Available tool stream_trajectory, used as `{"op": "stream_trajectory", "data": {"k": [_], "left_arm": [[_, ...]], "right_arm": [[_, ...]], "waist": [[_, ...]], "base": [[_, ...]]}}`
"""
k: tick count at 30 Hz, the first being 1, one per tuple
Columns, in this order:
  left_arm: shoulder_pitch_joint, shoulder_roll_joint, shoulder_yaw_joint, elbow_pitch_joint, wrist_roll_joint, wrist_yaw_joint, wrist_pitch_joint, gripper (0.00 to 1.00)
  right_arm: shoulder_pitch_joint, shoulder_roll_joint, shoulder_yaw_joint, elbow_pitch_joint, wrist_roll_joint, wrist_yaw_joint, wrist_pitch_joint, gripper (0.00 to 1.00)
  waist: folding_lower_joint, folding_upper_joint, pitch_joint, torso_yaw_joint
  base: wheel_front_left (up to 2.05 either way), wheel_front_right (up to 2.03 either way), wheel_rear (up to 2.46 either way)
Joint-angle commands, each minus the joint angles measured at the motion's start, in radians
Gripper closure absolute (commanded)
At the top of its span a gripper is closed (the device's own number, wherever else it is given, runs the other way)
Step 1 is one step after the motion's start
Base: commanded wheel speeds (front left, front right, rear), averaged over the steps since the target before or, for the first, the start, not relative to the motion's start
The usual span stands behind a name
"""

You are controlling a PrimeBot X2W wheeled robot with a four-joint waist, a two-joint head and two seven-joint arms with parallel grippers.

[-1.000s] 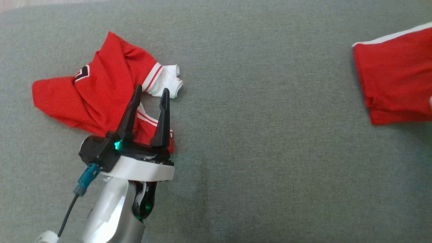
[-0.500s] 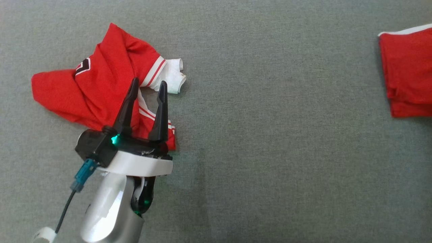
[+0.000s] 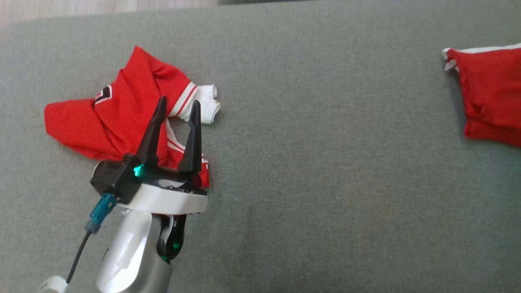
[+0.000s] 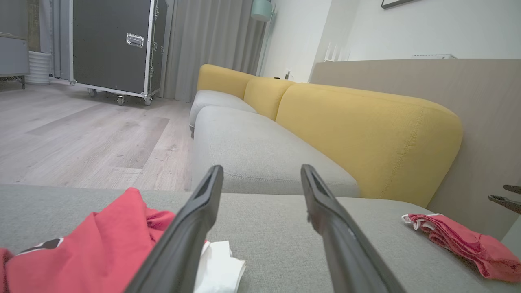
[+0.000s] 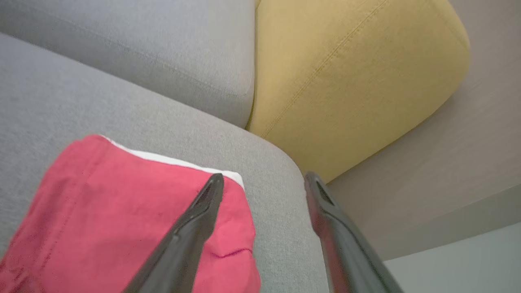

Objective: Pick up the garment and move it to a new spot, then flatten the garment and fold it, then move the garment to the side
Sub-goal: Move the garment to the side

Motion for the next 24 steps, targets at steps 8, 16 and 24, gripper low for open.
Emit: {"op": "stream_trajectory", "data": {"k": [8,16,24], "left_arm": [[0.037,0.006,0.065,-0.036,0.010,0.002,-0.005,0.00],[0.091,0.006,0.102,-0.046,0.018,0.002,-0.005,0.00],[0.145,0.005,0.124,-0.047,0.024,0.002,-0.005,0.00]], "right_arm": [[0.042,0.143,-0.061,-0.121,0.054,-0.001,-0.082,0.00],[0.123,0.337,-0.067,-0.354,0.194,-0.001,-0.115,0.00],[0.321,0.465,-0.091,-0.545,0.289,-0.001,-0.119,0.00]], "waist": [[0.0000,0.0000,-0.108,-0.034],[0.0000,0.0000,-0.192,-0.054],[0.0000,0.0000,-0.245,-0.058]], "base": [[0.00,0.00,0.00],[0.00,0.00,0.00],[0.00,0.00,0.00]]}}
